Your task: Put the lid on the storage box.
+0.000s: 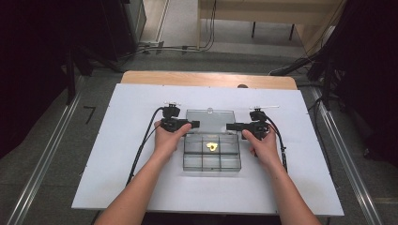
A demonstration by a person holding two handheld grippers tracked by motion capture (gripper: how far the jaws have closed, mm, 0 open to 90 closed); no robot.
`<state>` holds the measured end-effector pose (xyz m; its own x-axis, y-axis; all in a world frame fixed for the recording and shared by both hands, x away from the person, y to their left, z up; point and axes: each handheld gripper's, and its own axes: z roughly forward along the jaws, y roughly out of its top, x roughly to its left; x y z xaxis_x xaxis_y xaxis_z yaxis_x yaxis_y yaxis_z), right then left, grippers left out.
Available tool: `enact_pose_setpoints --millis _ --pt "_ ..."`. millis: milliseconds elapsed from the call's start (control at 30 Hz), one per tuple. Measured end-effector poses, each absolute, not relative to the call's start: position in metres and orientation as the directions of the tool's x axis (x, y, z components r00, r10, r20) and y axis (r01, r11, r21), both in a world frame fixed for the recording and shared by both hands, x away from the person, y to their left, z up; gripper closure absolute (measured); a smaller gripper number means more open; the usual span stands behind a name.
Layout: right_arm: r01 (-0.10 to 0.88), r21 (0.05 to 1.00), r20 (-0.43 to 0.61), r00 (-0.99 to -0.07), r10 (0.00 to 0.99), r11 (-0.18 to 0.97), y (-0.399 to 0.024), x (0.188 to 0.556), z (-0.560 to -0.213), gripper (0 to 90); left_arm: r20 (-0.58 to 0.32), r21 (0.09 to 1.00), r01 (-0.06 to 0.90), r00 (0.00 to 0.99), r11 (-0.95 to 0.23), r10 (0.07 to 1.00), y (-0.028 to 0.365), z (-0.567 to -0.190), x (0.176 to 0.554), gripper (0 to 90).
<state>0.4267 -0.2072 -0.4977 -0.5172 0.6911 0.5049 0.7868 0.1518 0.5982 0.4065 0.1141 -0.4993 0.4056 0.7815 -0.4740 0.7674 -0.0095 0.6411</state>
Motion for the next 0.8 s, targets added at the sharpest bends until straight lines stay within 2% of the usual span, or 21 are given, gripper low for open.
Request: enact_pose_setpoints --millis 367,800 --pt "0.763 0.625 0.484 -0.544 0.686 0.164 -0.207 0.425 -0.493 48.2 -0.504 0.653 0.757 0.420 0.015 0.755 0.119 -0.496 0.406 43.5" --pt "0.726 0.663 0.467 -0.590 0.659 0.180 -0.214 0.419 -0.483 62.4 -0.500 0.714 0.699 0.473 0.037 0.725 0.128 -0.484 0.398 60.7"
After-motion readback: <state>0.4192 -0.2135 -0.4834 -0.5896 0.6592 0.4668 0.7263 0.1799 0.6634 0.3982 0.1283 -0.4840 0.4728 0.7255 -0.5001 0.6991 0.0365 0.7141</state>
